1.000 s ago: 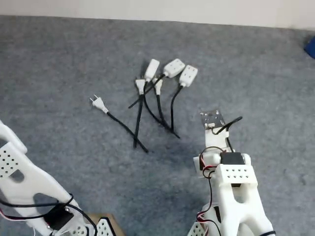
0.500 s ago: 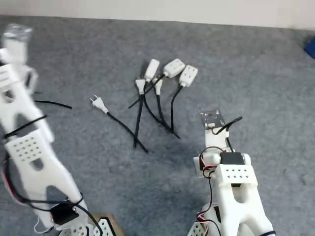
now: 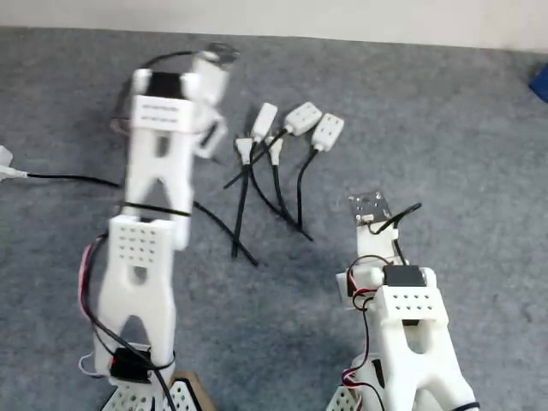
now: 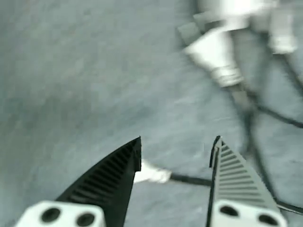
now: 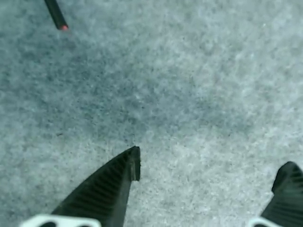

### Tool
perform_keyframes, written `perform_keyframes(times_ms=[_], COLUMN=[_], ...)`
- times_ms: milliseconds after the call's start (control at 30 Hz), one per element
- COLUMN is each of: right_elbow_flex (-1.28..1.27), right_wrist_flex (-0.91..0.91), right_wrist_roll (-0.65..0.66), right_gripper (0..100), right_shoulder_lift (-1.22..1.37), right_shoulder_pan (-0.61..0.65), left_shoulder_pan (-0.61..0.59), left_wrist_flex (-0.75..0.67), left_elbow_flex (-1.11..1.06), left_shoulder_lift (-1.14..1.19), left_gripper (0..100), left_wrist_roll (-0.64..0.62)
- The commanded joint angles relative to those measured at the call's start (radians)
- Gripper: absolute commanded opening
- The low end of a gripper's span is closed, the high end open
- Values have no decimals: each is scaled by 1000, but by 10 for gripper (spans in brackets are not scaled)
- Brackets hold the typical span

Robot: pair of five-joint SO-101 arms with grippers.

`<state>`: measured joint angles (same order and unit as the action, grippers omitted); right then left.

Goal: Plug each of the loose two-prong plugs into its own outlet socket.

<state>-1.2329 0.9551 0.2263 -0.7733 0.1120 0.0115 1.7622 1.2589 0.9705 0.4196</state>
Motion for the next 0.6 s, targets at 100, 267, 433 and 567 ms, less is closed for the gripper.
perform_keyframes(times_ms=[100, 267, 433, 567], right_elbow_flex=[4, 4, 2, 2], right_wrist_flex=[-7, -5, -4, -4], right_wrist_roll=[11, 11, 12, 12], right_gripper=[414, 414, 414, 414], right_shoulder_lift=[1, 1, 1, 1], right_shoulder_pan=[5, 5, 8, 10], left_shoulder_pan=[124, 107, 82, 96], left_wrist_flex=[-120, -339, -548, -632], left_elbow_flex=[5, -2, 1, 4], left_shoulder_lift=[-16, -12, 39, 131], left_gripper=[242, 242, 242, 242], left_wrist_roll=[91, 80, -3, -3])
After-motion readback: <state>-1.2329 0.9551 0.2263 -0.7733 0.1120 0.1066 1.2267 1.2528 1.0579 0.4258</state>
